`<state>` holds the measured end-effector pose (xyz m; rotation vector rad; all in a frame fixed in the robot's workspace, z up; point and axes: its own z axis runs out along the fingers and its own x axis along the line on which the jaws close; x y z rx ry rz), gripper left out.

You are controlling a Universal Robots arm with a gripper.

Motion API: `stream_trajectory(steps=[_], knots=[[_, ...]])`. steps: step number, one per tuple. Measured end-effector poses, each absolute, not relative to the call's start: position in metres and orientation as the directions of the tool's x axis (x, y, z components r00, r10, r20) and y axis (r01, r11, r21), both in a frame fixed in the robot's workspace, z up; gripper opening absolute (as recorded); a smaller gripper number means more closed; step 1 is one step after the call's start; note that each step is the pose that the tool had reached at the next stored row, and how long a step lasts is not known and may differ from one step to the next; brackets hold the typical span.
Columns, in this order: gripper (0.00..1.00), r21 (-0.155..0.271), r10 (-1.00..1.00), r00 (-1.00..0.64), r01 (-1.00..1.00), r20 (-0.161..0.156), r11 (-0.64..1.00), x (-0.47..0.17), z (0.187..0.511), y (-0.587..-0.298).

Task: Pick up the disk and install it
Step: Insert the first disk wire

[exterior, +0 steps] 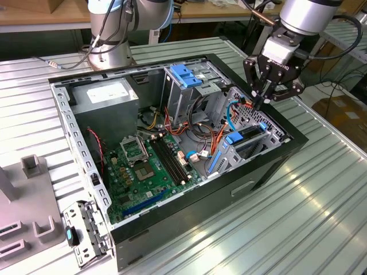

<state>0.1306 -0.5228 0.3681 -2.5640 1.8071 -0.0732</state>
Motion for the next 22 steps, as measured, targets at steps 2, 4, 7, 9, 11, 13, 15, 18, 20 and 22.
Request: stream_trajectory(steps=[2,4,7,9,11,13,15,18,20,22], knots=[[0.17,-0.030,-0.951,0.307,-0.951,0.036,-0.308,0.130,0.368,-0.523],[0.17,-0.030,-0.961,0.273,-0.961,0.036,-0.275,0.130,0.367,-0.523],[0.17,-0.030,-0.975,0.220,-0.975,0.036,-0.221,0.130,0.367,-0.523],[0.17,-0.030,-0.982,0.183,-0.982,0.036,-0.185,0.130,0.366,-0.523],[0.17,-0.030,-0.989,0.147,-0.989,0.036,-0.148,0.130,0.366,-0.523],[0.17,-0.030,-0.991,0.127,-0.991,0.036,-0.128,0.130,0.365,-0.523],[0.17,-0.030,-0.994,0.102,-0.994,0.036,-0.103,0.130,0.365,-0.523],[0.17,-0.030,-0.998,0.059,-0.998,0.036,-0.061,0.129,0.365,-0.523],[0.17,-0.030,-0.998,0.051,-0.998,0.036,-0.053,0.127,0.365,-0.523],[0.17,-0.030,-0.999,0.024,-0.999,0.036,-0.025,0.123,0.363,-0.539]])
